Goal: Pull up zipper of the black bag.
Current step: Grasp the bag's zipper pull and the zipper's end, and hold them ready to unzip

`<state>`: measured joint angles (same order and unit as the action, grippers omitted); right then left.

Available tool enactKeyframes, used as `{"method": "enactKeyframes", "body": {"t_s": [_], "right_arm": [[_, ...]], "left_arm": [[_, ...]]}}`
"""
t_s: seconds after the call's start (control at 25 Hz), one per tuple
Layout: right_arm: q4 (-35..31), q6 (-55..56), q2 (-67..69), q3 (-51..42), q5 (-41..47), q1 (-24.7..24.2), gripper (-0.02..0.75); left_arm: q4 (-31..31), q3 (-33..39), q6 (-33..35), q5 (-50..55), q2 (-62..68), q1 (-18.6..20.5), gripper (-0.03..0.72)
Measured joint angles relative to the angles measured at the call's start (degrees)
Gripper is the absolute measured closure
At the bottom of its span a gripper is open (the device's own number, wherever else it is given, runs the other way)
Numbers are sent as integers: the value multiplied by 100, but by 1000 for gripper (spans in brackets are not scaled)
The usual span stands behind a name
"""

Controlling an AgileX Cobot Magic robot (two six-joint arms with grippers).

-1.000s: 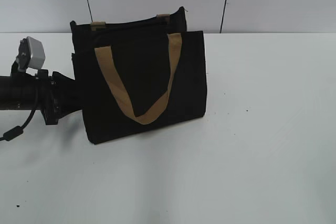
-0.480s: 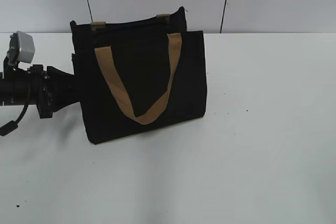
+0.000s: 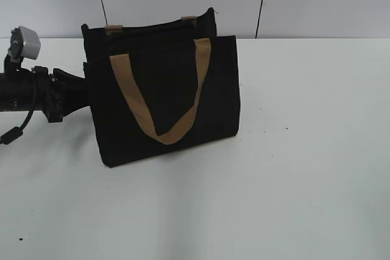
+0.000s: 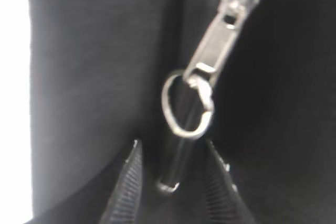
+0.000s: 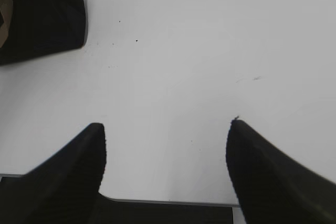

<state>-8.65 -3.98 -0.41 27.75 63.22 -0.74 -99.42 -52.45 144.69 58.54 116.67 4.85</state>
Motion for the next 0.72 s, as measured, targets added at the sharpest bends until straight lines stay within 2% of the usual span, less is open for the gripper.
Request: {"method": "enactKeyframes", "body": {"t_s": [0.52,0.64,0.72], "right_arm": [[0,0,0,0,0,0,193],[0,0,0,0,0,0,193],[0,0,0,0,0,0,193]], "left_arm": [[-3,-4,-30,-310,169,-358,379],[-3,-4,-30,-439,169,-369,409],[-3,-4,-30,-473,169,-369,467]]}}
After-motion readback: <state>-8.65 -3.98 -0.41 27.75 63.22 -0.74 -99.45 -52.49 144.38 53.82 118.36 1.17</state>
